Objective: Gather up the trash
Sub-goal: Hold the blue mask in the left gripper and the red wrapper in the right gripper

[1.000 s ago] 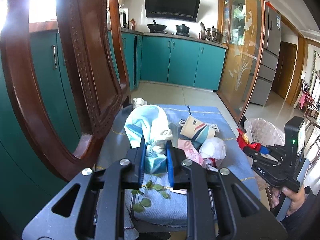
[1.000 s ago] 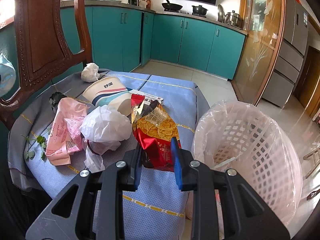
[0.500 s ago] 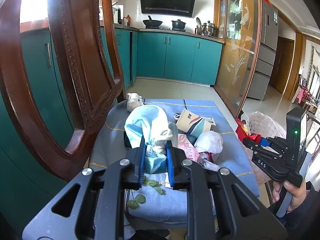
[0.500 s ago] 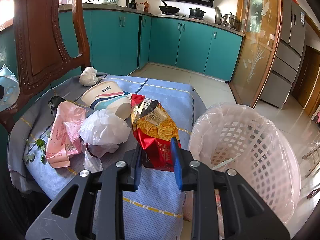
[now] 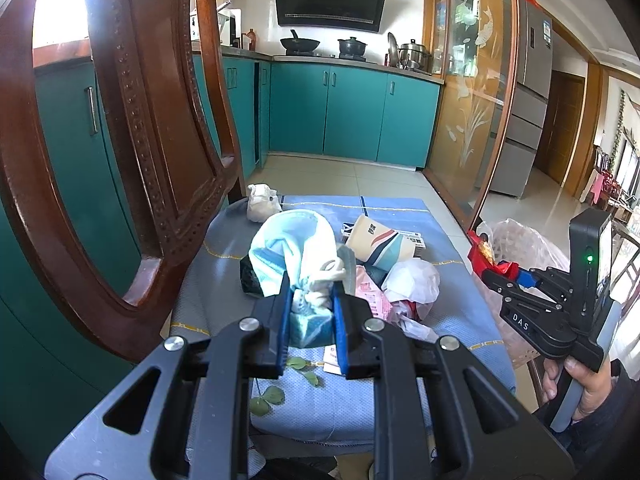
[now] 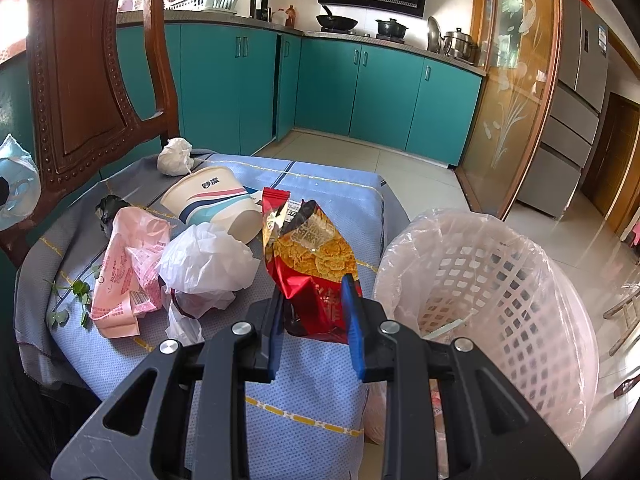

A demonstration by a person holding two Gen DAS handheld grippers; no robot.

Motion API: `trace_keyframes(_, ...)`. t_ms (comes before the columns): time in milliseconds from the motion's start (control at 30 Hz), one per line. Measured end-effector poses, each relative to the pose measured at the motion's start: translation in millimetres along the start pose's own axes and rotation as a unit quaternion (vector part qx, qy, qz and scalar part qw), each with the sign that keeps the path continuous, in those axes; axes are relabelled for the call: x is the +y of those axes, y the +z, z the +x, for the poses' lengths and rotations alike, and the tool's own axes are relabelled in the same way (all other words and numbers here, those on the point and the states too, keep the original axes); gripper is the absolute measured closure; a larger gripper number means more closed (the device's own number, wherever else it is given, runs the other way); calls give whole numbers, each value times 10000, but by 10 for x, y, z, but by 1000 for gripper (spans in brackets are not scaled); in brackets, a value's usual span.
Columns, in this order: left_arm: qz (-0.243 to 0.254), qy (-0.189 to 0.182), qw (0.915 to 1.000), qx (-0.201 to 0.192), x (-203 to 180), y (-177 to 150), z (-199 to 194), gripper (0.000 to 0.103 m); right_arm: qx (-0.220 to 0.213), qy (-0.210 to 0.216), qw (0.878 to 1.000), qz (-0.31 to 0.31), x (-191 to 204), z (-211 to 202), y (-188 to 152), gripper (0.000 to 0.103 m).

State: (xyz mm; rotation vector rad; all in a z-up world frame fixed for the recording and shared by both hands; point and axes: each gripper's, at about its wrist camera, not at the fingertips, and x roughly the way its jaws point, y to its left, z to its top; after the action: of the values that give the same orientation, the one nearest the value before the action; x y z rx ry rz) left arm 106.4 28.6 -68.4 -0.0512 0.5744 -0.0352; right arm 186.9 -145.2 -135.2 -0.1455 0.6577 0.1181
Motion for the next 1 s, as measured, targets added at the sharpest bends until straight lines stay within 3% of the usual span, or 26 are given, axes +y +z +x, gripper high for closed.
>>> trace_keyframes(1000, 68, -18, 10000, 48, -42, 4, 41, 84, -24, -56, 10000, -63, 19, -14, 12, 75)
